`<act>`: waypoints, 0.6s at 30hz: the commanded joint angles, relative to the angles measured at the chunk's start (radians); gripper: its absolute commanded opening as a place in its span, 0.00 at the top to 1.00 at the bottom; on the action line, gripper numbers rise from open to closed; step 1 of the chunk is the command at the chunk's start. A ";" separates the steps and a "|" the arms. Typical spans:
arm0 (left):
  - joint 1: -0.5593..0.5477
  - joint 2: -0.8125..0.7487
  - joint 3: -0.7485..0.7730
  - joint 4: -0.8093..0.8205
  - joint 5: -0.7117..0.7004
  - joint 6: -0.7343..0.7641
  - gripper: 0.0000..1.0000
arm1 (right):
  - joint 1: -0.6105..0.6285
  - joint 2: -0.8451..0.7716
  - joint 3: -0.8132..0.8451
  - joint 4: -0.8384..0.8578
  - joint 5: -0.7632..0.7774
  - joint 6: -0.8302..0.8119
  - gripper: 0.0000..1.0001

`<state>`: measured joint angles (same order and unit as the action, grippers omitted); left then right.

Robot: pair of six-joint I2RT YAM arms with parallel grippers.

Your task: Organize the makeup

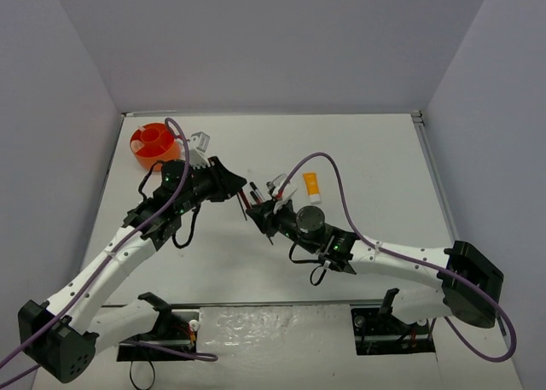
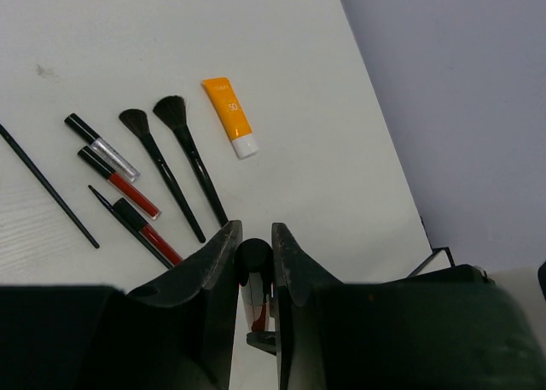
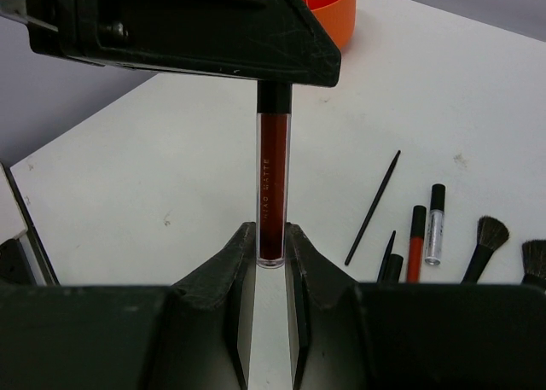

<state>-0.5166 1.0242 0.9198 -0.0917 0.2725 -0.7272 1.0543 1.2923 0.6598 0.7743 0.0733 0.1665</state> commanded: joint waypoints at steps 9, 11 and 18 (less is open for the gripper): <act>-0.022 0.016 0.059 0.017 -0.129 0.109 1.00 | -0.017 0.021 0.068 0.070 0.035 -0.003 0.19; -0.022 0.036 0.087 -0.024 -0.193 0.185 1.00 | -0.031 0.019 0.074 0.039 0.051 -0.007 0.09; 0.059 0.230 0.376 -0.174 -0.510 0.451 1.00 | -0.140 -0.027 0.013 -0.038 0.058 -0.008 0.00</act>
<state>-0.5207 1.1610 1.0762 -0.2368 -0.0104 -0.4796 0.9758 1.3197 0.6803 0.7157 0.1009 0.1617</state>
